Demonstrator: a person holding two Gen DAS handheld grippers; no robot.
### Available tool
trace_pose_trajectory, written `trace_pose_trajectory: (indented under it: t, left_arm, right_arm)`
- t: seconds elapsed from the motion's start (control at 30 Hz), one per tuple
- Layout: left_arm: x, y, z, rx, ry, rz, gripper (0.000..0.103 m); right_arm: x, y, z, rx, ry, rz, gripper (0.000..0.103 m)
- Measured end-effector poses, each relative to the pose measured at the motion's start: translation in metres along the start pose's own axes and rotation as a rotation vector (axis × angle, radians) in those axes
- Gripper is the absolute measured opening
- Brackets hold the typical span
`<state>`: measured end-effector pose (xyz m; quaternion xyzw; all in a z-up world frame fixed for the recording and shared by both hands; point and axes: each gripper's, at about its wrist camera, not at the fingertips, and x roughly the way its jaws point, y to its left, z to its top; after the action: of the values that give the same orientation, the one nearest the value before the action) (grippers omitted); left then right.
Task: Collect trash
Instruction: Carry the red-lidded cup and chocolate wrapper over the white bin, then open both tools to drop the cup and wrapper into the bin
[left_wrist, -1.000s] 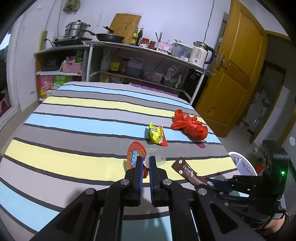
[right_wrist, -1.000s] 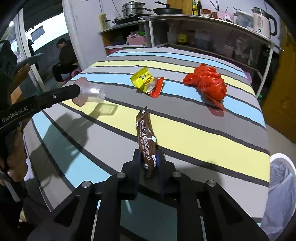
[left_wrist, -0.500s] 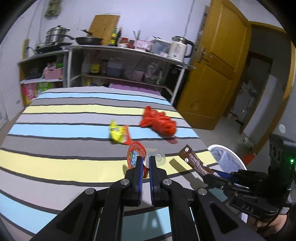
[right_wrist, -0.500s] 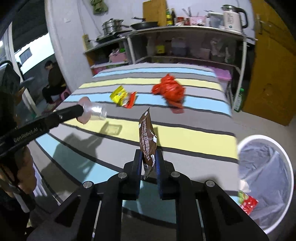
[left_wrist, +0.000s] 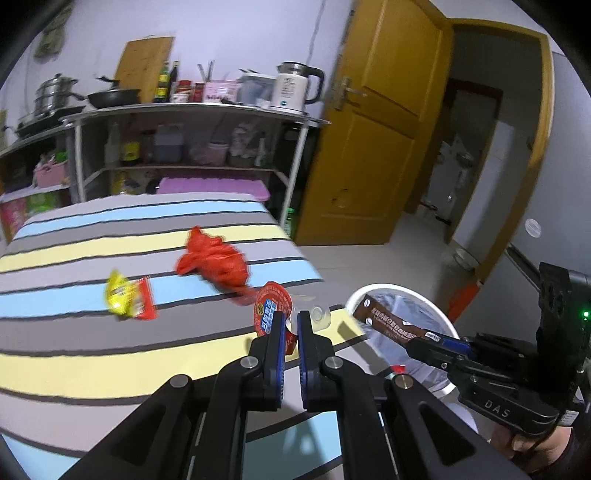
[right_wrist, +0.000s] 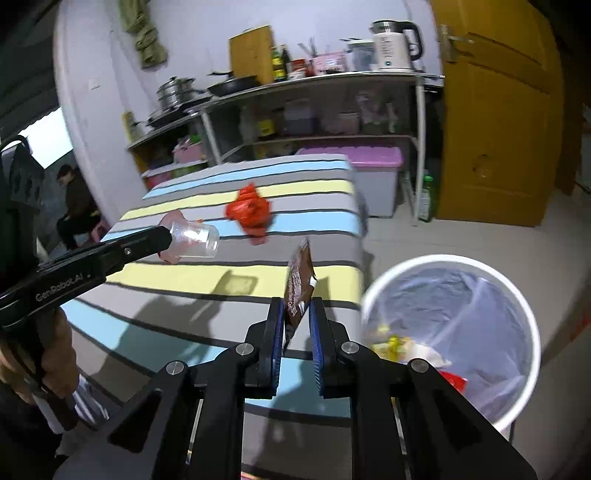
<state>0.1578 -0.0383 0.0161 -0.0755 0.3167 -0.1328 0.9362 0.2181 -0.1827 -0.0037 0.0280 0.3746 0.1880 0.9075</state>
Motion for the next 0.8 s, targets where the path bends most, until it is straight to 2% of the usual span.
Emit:
trace_pose_trajectory:
  t: [0.33, 0.8]
  left_arm:
    - [0.034, -0.048, 0.005, 0.066, 0.043, -0.064, 0.006]
    - [0.055, -0.073, 0.002, 0.102, 0.084, -0.092, 0.006]
  right_arm:
    - [-0.017, -0.053, -0.011, 0.091, -0.027, -0.078, 0.006]
    - [-0.035, -0.094, -0.018, 0.180, -0.067, -0.140, 0.006]
